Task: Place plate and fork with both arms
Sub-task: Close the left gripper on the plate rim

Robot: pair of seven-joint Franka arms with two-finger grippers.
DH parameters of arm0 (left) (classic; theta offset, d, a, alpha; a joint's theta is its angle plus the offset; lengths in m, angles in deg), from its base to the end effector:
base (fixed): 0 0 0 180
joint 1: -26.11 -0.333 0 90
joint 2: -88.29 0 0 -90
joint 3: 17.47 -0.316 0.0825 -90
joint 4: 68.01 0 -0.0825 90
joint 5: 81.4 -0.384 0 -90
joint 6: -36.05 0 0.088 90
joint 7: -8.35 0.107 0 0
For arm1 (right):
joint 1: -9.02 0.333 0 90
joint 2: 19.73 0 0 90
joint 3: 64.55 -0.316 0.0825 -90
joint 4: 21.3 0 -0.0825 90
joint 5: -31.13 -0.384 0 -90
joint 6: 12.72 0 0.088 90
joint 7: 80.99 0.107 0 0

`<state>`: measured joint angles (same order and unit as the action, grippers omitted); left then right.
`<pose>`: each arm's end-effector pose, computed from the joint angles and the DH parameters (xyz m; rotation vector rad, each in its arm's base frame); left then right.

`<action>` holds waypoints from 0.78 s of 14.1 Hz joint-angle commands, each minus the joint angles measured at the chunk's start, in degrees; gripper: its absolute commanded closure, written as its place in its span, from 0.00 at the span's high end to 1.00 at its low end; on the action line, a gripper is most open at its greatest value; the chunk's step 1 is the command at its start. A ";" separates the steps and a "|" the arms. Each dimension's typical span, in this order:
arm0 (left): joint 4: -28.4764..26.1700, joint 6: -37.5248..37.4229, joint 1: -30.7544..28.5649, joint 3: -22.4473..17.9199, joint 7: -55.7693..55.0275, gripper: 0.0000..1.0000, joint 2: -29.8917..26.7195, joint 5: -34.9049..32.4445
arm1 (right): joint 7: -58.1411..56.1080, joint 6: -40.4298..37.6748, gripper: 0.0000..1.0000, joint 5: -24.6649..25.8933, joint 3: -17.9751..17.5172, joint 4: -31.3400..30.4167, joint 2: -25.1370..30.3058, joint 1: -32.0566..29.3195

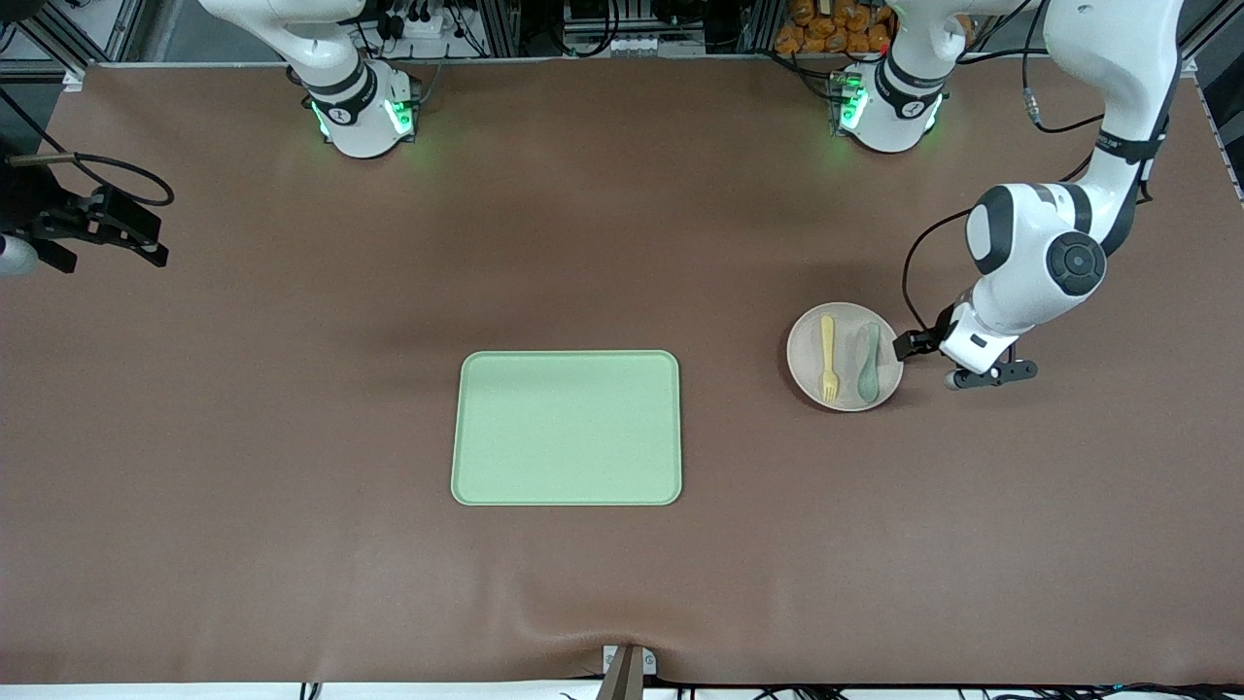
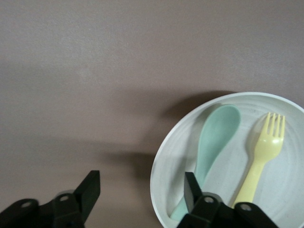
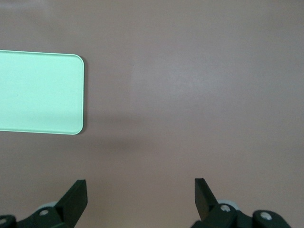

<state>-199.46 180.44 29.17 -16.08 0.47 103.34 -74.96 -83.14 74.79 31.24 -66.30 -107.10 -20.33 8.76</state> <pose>0.5249 -0.0400 0.2319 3.0662 0.2353 -0.0681 0.5537 0.0141 0.6493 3.1382 0.0995 0.0304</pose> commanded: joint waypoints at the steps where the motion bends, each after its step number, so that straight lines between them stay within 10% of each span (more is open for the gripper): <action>1: -0.30 2.03 -0.33 0.98 1.47 0.72 1.39 2.52 | 0.38 -0.58 1.00 -0.37 -0.10 0.72 -0.28 -0.27; 11: -0.30 4.41 -0.33 1.78 2.26 0.43 4.12 3.05 | 0.30 -0.67 1.00 -0.37 -0.10 0.63 -0.28 -0.27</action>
<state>-199.47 183.37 29.19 -14.81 0.93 106.92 -73.37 -83.14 74.76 31.24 -66.30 -107.10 -20.33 8.76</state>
